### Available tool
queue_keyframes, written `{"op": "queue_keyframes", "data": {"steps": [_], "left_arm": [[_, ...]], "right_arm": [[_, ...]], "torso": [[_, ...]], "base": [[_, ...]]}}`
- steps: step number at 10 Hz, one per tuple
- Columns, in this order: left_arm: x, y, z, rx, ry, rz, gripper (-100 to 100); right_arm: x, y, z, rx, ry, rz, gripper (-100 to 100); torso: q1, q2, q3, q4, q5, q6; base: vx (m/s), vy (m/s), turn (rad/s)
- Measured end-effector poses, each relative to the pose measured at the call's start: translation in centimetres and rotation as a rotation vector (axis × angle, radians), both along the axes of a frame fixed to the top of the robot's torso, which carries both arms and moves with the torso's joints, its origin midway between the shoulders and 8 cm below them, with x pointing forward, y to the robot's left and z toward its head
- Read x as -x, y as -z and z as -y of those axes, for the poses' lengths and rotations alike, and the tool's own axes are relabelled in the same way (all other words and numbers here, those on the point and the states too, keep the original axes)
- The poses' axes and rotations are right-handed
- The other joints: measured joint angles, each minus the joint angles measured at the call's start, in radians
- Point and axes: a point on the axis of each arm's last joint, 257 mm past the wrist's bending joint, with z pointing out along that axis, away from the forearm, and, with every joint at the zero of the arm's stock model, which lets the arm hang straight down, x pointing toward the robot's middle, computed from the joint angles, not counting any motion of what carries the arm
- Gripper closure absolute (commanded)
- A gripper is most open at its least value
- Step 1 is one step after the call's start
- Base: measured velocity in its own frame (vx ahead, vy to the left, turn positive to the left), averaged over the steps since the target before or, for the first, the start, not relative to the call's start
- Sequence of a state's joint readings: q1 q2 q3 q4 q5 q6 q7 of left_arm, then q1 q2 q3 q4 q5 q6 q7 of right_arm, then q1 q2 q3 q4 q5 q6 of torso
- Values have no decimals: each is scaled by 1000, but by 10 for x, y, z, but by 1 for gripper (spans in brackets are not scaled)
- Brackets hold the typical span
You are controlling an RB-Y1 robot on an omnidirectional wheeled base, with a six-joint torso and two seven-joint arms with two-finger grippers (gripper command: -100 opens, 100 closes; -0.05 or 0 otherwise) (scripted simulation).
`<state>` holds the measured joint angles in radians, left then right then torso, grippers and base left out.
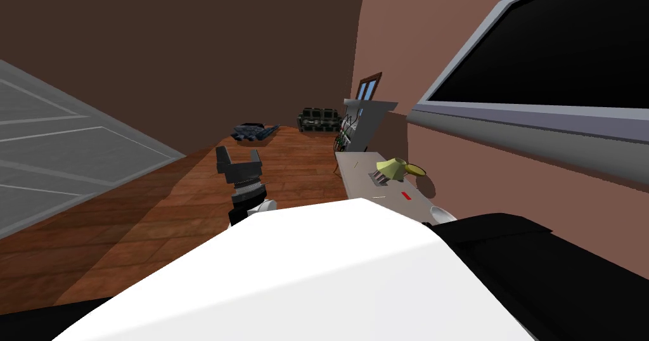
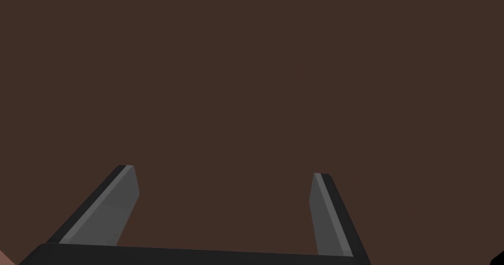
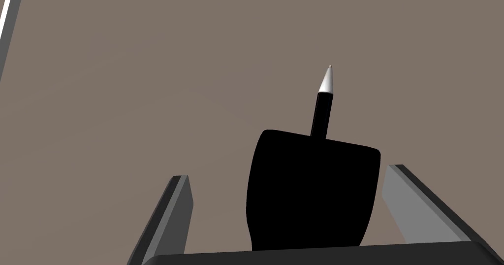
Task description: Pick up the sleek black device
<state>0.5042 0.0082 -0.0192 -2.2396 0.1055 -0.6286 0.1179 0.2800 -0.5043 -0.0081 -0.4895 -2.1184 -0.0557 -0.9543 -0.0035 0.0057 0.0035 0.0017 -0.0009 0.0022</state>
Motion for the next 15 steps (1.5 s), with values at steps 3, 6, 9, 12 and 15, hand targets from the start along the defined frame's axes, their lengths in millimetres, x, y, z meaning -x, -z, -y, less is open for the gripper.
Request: {"op": "queue_keyframes", "data": {"steps": [3,6,9,12,15], "left_arm": [[0,0,0,0,0,0,0],[0,0,0,0,0,0,0],[0,0,0,0,0,0,0],[0,0,0,0,0,0,0],[0,0,0,0,0,0,0]], "right_arm": [[1,1,0,0,14,-1,100],[1,1,0,0,15,-1,100],[1,1,0,0,14,-1,100],[3,-5,3,4,-48,-2,100],[0,-9,1,3,-92,1,100]], "torso": [[1,-7,-4,-1,0,1],[1,-8,-4,-2,0,0],[1,-8,-4,-2,0,0],[3,-17,-9,-3,1,0],[1,-14,-8,-3,1,1]], "base": [[-7,1,-5],[0,0,0],[34,0,-98],[133,21,-186],[95,9,-179]]}}
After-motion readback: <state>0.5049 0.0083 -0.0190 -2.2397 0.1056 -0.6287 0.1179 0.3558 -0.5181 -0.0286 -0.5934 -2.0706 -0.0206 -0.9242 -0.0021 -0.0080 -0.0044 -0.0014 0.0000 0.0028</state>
